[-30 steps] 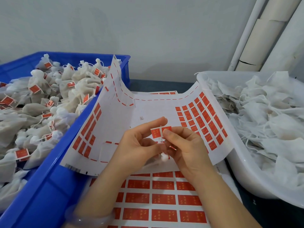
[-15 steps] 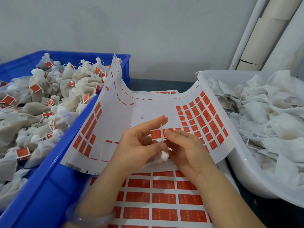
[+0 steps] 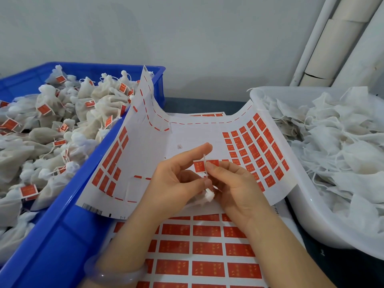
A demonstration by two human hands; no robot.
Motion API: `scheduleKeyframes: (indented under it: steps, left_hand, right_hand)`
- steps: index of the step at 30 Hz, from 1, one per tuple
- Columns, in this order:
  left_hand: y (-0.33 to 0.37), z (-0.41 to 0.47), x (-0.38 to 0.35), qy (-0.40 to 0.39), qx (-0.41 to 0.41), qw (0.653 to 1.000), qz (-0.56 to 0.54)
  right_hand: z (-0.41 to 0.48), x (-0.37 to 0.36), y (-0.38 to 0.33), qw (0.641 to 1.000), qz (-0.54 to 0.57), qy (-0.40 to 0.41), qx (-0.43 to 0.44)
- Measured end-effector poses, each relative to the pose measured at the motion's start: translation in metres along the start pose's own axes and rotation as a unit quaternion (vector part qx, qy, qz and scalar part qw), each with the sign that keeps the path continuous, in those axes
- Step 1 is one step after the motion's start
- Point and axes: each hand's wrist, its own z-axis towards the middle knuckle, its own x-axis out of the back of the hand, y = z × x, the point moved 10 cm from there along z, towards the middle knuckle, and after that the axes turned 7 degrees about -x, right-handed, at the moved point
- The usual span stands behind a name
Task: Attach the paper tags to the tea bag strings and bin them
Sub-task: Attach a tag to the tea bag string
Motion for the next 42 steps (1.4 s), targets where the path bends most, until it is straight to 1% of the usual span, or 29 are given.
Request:
scheduleKeyframes:
  steps: [3, 7, 9, 12, 14, 16, 21, 26, 31, 36, 42]
  left_hand:
    - [0.001, 0.000, 0.000, -0.002, -0.002, 1.000, 0.003]
    - [0.002, 0.001, 0.002, 0.011, -0.005, 1.000, 0.008]
    - [0.002, 0.002, 0.008, 0.039, 0.005, 0.999, 0.008]
    - [-0.008, 0.001, 0.019, 0.086, 0.044, 0.995, -0.013]
    - [-0.011, 0.001, 0.018, 0.081, 0.057, 0.995, -0.029]
    - [-0.011, 0.001, 0.015, 0.069, 0.054, 0.995, -0.041]
    - [-0.013, 0.001, 0.017, 0.067, 0.058, 0.993, -0.080]
    - [-0.011, 0.001, 0.017, 0.065, 0.045, 0.993, -0.091]
    - [-0.011, 0.000, 0.011, 0.037, 0.055, 0.991, -0.113]
    - [-0.010, -0.002, 0.002, 0.007, 0.076, 0.984, -0.163]
    - [-0.009, -0.002, -0.002, -0.006, 0.076, 0.984, -0.162]
  right_hand:
    - [0.000, 0.003, -0.002, 1.000, -0.005, 0.022, 0.014]
    - [-0.001, 0.010, -0.010, 0.996, -0.017, 0.068, 0.059]
    - [-0.002, 0.011, -0.013, 0.994, -0.017, 0.078, 0.076]
    - [-0.005, 0.013, -0.017, 0.990, -0.033, 0.092, 0.098]
    - [-0.006, 0.013, -0.019, 0.987, -0.056, 0.101, 0.112]
    - [-0.007, 0.012, -0.022, 0.984, -0.078, 0.105, 0.123]
    - [-0.009, 0.007, -0.027, 0.981, -0.087, 0.089, 0.147]
    - [-0.011, 0.002, -0.029, 0.979, -0.105, 0.074, 0.158]
    - [-0.012, -0.003, -0.030, 0.976, -0.136, 0.055, 0.160]
    - [-0.012, -0.007, -0.026, 0.984, -0.109, 0.016, 0.143]
    - [-0.011, -0.011, -0.022, 0.989, -0.076, -0.006, 0.123]
